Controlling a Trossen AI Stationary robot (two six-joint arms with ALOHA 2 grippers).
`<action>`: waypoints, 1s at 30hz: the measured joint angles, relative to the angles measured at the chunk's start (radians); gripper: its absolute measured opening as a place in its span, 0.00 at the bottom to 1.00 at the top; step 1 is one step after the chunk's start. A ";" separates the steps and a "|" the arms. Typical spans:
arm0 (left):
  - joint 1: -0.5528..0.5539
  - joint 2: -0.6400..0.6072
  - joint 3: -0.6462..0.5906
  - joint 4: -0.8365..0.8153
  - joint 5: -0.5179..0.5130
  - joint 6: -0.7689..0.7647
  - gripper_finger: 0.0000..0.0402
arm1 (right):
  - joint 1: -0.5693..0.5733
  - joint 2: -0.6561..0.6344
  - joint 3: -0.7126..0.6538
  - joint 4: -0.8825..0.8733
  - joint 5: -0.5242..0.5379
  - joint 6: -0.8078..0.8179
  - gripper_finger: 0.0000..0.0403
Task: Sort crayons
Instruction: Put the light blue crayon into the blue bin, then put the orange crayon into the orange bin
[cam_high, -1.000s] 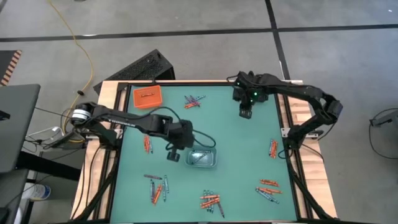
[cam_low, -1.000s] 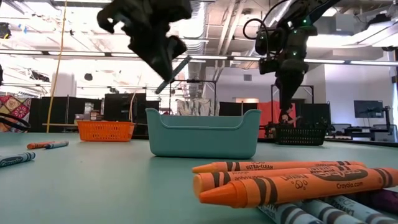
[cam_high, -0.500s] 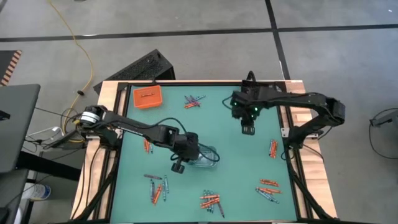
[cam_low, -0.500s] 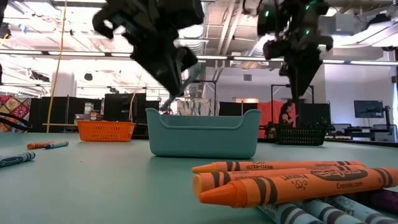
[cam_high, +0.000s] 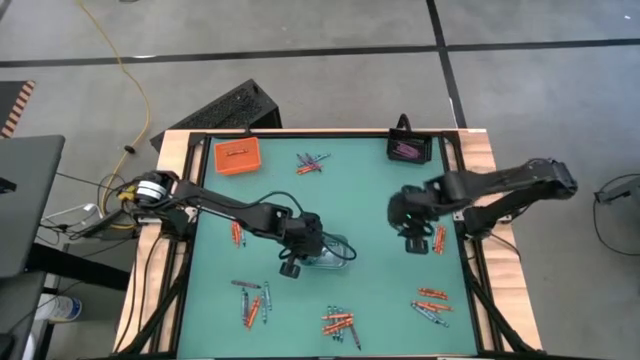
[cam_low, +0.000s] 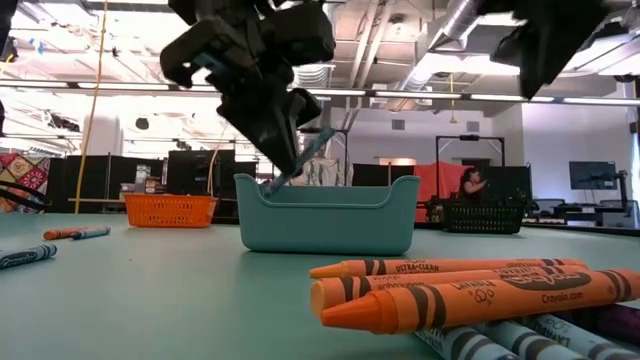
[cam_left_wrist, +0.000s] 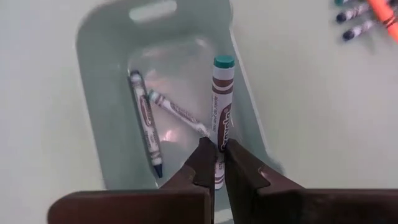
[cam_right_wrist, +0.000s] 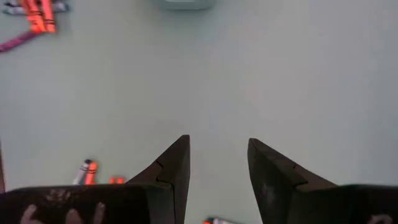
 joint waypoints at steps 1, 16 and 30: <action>0.000 0.000 0.000 -0.004 0.000 0.000 0.03 | 0.037 -0.011 0.000 0.000 0.017 0.032 0.38; 0.000 0.018 0.000 0.018 -0.021 0.000 0.29 | 0.480 0.031 0.000 0.010 0.204 0.471 0.38; -0.056 0.015 0.000 0.020 -0.016 0.019 0.33 | 0.650 0.252 0.000 0.442 0.273 0.375 0.38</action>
